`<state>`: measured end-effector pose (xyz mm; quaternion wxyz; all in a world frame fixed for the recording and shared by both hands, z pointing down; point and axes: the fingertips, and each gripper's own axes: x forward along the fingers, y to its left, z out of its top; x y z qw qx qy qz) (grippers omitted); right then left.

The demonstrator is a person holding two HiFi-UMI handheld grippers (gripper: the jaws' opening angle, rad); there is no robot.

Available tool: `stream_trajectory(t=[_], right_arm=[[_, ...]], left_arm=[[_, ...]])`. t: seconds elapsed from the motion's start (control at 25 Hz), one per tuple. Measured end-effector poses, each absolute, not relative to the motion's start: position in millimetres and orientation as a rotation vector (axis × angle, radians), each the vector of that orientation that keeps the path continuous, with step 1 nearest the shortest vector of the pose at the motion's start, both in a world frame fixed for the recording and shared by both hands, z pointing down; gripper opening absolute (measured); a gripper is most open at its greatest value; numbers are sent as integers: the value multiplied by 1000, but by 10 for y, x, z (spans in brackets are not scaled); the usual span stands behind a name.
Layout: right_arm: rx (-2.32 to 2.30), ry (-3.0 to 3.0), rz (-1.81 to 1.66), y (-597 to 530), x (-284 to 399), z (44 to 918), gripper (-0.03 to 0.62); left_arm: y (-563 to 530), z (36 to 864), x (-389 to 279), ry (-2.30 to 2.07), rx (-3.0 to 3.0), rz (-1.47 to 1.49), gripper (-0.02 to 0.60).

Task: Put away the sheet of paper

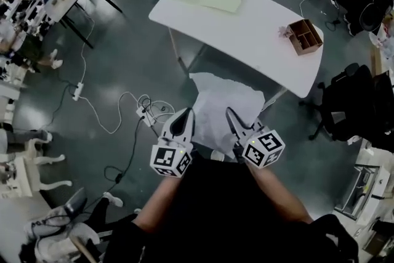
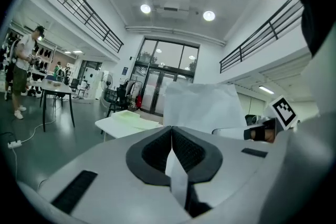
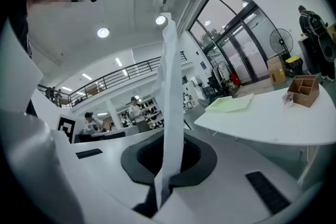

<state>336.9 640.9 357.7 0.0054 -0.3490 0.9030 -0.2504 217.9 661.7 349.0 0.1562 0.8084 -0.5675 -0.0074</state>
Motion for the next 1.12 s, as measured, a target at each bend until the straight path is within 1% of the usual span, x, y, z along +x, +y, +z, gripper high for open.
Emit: stream_trajectory(t=[0.28,0.6,0.76,0.92,1.12], right_arm=[[-1074,2868,-810,6164,3089,3750,-1],[-1071,2918,-852,5571,2536,3944,-2],[-1043,2973,-869,5184,2111,4059,-2],[-1039,2999,-900,4735,1640,4153,-1],[-1029,3030,-909,4166,1018,4107,-2]], left_arm=[[6423,3599,1894,-1665,2274,-22,5],[5837,3808,1335,-1661,2227,-47,5],[5480,3904,898,-1686,2191,-62,5],[5088,4009,321,-1708,2143,-80,5],[4638,4028,-274,-1681,2111,-119,5]])
